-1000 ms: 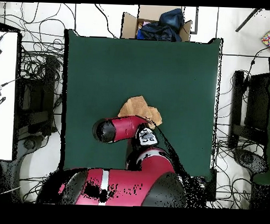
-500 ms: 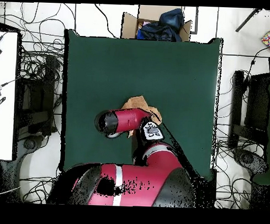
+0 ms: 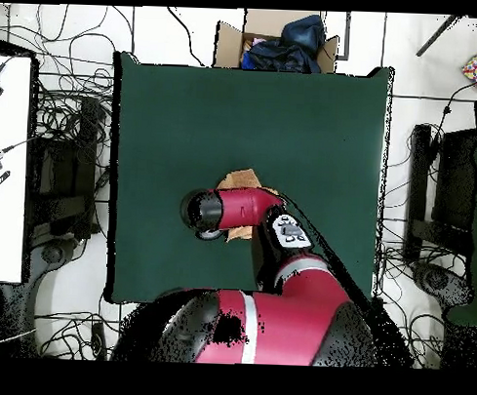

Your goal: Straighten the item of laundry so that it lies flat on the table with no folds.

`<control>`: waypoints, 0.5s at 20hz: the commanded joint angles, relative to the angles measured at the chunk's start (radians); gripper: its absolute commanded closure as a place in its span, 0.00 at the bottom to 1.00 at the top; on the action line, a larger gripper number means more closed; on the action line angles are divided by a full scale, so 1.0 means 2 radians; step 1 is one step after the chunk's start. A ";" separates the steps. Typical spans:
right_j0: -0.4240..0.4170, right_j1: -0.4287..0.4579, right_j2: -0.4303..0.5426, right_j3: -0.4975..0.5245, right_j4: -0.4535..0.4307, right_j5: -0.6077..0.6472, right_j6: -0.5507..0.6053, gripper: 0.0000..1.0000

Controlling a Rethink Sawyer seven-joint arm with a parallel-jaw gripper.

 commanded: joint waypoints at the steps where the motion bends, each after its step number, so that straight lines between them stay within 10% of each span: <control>1: -0.032 -0.046 0.017 -0.025 -0.023 0.057 -0.041 0.00; 10: -0.049 -0.048 0.032 -0.042 -0.031 0.078 -0.049 0.00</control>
